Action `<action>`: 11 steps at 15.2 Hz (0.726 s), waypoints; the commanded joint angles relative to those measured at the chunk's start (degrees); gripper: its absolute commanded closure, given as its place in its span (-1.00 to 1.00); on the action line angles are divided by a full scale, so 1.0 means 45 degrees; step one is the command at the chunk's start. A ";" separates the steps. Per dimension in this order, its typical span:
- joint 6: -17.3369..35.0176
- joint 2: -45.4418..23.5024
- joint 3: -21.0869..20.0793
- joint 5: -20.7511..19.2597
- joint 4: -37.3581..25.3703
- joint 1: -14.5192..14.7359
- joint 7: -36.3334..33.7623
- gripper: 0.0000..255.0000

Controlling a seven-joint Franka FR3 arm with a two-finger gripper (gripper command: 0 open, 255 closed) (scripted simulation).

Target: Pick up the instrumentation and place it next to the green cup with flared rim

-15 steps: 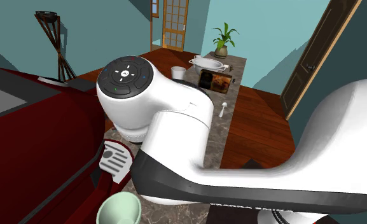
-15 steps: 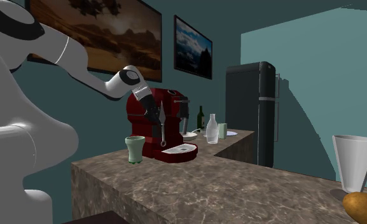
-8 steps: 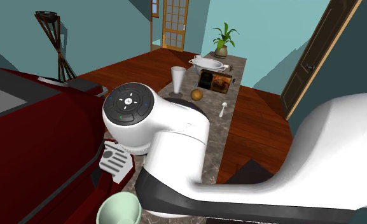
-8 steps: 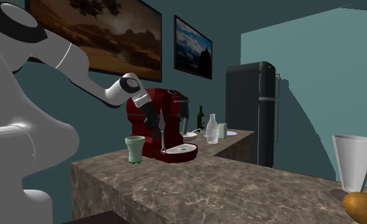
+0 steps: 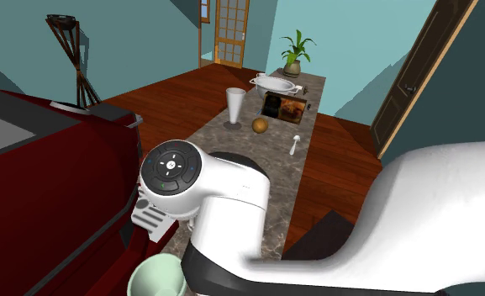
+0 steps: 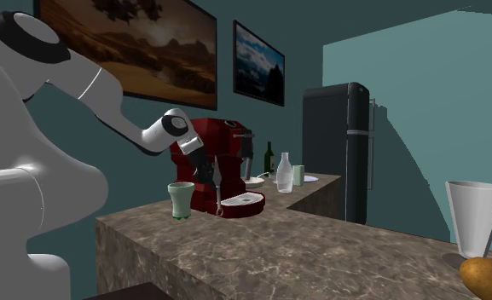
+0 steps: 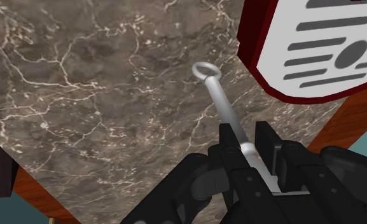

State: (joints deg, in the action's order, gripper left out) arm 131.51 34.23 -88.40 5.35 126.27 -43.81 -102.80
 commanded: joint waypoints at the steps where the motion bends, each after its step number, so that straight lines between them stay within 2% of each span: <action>1: 0.0416 0.0055 -0.0429 0.0087 0.0235 -0.0299 -0.0102 1.00; 9: 0.0415 0.0058 -0.0428 0.0091 0.0234 -0.0299 -0.0099 1.00; 10: 0.0415 0.0058 -0.0428 0.0091 0.0234 -0.0299 -0.0099 -1.00; 11: 0.0415 0.0058 -0.0428 0.0091 0.0234 -0.0299 -0.0099 -1.00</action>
State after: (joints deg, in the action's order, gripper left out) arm 133.37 34.49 -90.33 5.76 127.32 -45.16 -103.25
